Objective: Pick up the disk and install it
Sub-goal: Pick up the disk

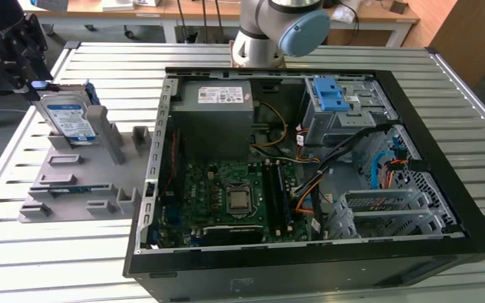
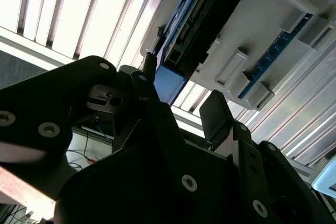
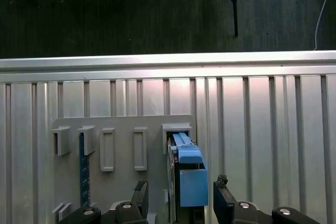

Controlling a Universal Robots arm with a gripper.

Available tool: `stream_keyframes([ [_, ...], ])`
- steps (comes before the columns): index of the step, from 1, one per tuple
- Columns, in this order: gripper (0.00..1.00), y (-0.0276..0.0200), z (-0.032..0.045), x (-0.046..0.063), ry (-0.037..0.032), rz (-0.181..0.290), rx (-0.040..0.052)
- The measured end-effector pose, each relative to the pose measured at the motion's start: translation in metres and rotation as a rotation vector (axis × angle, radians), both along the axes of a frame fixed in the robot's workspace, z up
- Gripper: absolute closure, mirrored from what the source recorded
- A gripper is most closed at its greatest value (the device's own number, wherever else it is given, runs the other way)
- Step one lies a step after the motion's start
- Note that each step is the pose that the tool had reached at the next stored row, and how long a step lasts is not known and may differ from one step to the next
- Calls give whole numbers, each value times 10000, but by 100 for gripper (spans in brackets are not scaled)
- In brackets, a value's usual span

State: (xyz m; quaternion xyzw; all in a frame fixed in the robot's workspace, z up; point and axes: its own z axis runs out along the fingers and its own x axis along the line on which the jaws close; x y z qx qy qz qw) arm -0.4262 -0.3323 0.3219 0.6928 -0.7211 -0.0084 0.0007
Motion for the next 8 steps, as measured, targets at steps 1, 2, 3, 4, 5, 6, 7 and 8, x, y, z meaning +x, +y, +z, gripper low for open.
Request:
stream_keyframes([
  [1, 40, 0, -9, 0, 0, 0, 0],
  [2, 40, 0, -18, 0, -1, 0, 0],
  [3, 40, 0, -27, 0, 0, 1, 0],
  [4, 40, 0, -35, 0, 0, 1, 0],
  [5, 40, 0, -43, -1, -2, 1, 0],
  [6, 40, 0, -51, -3, -3, 1, 0],
  [7, 40, 0, -59, -5, -6, 1, 0],
  [8, 40, 0, -67, -6, -7, 1, 0],
])
